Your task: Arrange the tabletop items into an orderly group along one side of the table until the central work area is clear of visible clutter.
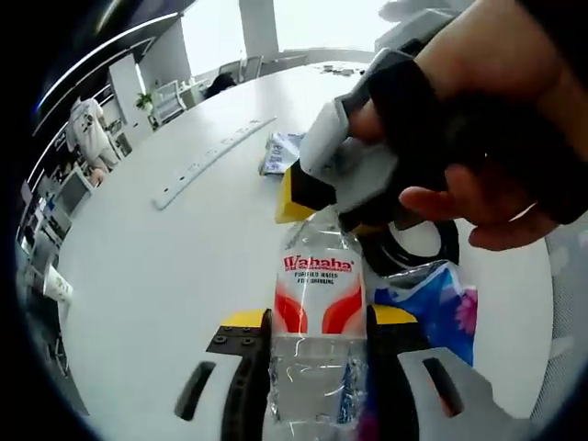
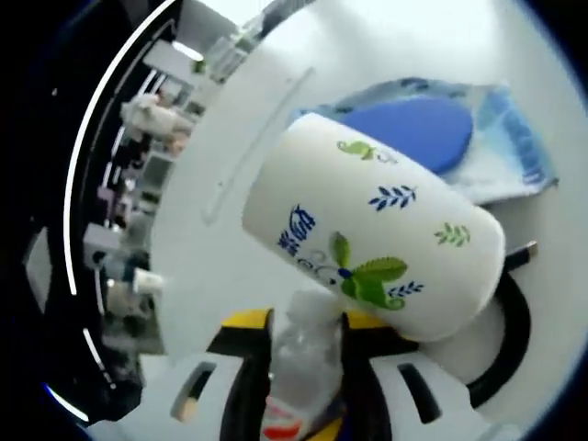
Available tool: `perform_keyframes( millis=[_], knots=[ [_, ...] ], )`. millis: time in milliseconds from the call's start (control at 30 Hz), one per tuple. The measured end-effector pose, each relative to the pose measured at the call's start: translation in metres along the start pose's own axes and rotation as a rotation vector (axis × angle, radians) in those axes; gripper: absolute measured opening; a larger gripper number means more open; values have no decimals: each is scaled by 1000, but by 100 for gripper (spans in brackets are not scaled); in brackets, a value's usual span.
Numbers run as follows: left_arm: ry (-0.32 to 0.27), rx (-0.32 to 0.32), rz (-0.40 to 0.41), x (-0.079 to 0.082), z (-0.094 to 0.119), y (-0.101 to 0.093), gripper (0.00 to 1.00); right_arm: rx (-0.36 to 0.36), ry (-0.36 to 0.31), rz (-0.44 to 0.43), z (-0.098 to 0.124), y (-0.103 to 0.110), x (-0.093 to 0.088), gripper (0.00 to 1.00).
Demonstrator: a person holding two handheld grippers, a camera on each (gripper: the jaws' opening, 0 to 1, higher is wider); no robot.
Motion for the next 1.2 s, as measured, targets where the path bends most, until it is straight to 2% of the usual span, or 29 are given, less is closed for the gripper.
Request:
perform_keyframes(
  millis=[100,200,400,733,1000,1200],
  knots=[
    [-9,0,12,-1,0,1,39,3,-12,-17,-1,0,1,23],
    [-16,2,4,-1,1,0,39,24,-44,-74,-1,-2,0,21],
    [-62,16,3,-3,4,-1,39,74,-64,-91,-2,-1,3,19],
    [-172,74,-2,-3,11,0,38,188,-134,23,7,19,10,19],
    [-210,110,-14,-2,16,4,38,239,-162,67,8,29,11,18],
    [-236,139,-7,-2,21,9,38,300,-184,132,13,42,11,18]
  ],
)
Point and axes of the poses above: the point that each gripper's makers call its tool centre point, and the gripper's own axes: z roughly backward along the fingers, y roughly to its left, x roughly out of its top, the point moved 7 cm from there along z, roughly backward along the fingers, and after that the axes turned 9 degrees about z, right-handed, at the moved point
